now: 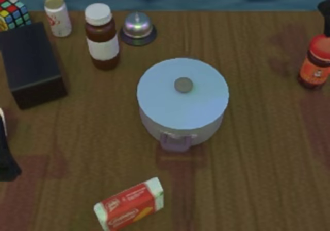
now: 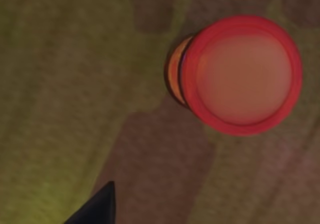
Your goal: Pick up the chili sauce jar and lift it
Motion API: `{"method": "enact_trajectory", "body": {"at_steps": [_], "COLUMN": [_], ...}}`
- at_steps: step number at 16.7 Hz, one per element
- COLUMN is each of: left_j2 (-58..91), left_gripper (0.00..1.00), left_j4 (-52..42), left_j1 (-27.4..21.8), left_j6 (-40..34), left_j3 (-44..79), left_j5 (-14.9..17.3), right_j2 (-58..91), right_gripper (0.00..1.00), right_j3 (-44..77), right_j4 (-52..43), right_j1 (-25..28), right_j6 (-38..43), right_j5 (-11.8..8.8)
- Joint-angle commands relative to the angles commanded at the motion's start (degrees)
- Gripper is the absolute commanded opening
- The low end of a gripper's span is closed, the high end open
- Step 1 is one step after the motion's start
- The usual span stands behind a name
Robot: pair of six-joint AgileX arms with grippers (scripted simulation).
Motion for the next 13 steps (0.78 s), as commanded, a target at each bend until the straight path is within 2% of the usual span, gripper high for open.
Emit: {"method": "enact_trajectory", "body": {"at_steps": [4, 7, 13], "left_j2": [0.0, 0.0, 0.0], "left_gripper": [1.0, 1.0, 1.0], "left_j4": [0.0, 0.0, 0.0], "left_j1": [0.0, 0.0, 0.0], "left_j6": [0.0, 0.0, 0.0], "left_j3": [0.0, 0.0, 0.0], "left_j5": [0.0, 0.0, 0.0], "right_j2": [16.3, 24.1, 26.8], "right_gripper": [1.0, 1.0, 1.0], "right_j3": [16.6, 24.6, 27.6], "right_j4": [-8.2, -11.8, -13.0], "right_j1": [-0.1, -0.1, -0.1], "right_j6": [-3.7, -5.5, -6.1], "right_j5": [-0.2, -0.3, -0.4]}}
